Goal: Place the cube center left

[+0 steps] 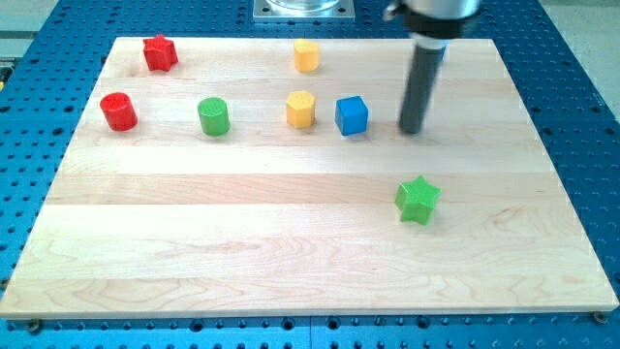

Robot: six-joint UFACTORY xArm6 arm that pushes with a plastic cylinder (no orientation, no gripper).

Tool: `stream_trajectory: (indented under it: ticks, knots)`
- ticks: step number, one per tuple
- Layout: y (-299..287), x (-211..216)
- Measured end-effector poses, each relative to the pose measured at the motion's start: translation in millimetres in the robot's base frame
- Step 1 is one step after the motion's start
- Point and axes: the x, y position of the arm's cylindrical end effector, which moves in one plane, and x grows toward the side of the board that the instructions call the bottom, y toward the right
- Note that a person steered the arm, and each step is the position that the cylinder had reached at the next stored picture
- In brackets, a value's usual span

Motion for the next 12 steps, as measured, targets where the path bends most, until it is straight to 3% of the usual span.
stream_trajectory:
  ticks: [3, 5, 6, 7, 9, 10, 11, 12]
  knots:
    - [-32.2, -37.4]
    - [-108.8, 2.7]
    - [-117.3, 13.7]
    - [-207.9, 70.5]
    - [-253.2, 84.6]
    - [-324.4, 84.6]
    - [-317.4, 95.7]
    - [-353.4, 110.7]
